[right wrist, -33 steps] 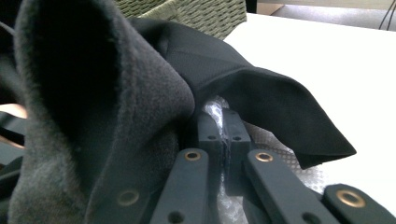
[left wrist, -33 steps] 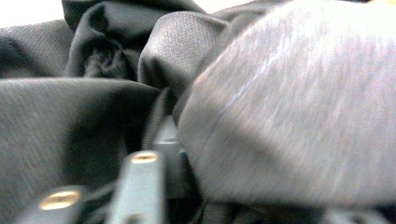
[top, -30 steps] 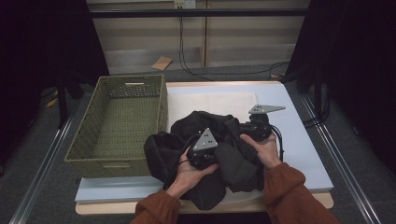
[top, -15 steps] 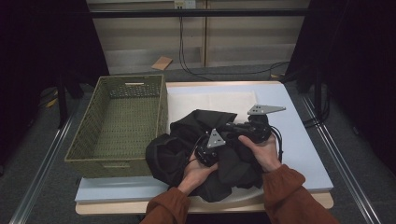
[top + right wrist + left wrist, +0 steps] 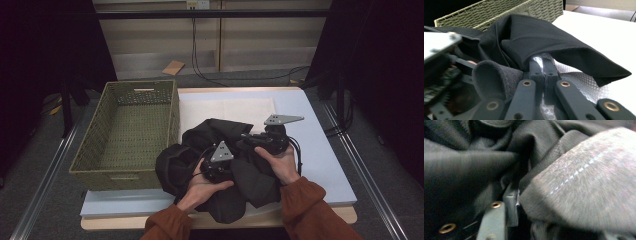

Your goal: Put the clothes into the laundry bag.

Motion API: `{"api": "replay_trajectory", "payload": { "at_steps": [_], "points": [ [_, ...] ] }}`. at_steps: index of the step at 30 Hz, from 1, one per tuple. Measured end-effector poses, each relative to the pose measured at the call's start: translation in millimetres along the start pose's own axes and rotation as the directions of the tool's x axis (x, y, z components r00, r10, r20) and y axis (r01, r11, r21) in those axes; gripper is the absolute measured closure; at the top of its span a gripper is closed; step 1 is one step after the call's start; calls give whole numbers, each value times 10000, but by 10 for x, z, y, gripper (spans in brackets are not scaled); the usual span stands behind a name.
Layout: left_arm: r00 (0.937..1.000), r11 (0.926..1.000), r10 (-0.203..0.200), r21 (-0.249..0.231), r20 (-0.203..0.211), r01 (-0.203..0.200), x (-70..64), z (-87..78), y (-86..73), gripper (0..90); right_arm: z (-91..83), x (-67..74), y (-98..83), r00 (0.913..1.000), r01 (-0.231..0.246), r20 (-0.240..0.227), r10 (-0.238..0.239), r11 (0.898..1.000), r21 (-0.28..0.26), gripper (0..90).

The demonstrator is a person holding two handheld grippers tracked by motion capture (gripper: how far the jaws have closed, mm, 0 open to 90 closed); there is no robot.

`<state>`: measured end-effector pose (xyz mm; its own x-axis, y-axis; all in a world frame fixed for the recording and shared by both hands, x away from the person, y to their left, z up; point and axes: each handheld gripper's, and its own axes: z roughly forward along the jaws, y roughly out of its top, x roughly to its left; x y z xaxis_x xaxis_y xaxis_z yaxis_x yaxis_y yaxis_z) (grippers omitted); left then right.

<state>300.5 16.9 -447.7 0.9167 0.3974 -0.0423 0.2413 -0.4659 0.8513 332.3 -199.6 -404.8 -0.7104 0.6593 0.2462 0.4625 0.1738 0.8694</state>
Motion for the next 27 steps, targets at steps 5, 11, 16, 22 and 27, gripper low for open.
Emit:
{"api": "replay_trajectory", "payload": {
  "at_steps": [5,11,16,22,27],
  "points": [
    [9999,9999,108,-45,131,-108,15,-214,-19,459,1,-26,0,10000,-42,8,42,10000,21,888],
    [9983,9979,516,-403,276,-504,37,-546,-26,540,0,-40,-1,10000,-76,-6,76,10000,18,888],
    [9996,9935,179,-1118,-215,-202,129,-712,103,491,2,-40,-3,10000,-40,-68,40,10000,34,888],
    [9994,9911,139,-1319,-324,-180,245,-671,328,408,-1,-41,-6,9999,-40,-120,41,10000,62,887],
    [9970,9892,111,-1447,-772,-222,309,-587,451,330,-4,-40,-12,9999,-26,-136,27,10000,65,886]
  ]
}}
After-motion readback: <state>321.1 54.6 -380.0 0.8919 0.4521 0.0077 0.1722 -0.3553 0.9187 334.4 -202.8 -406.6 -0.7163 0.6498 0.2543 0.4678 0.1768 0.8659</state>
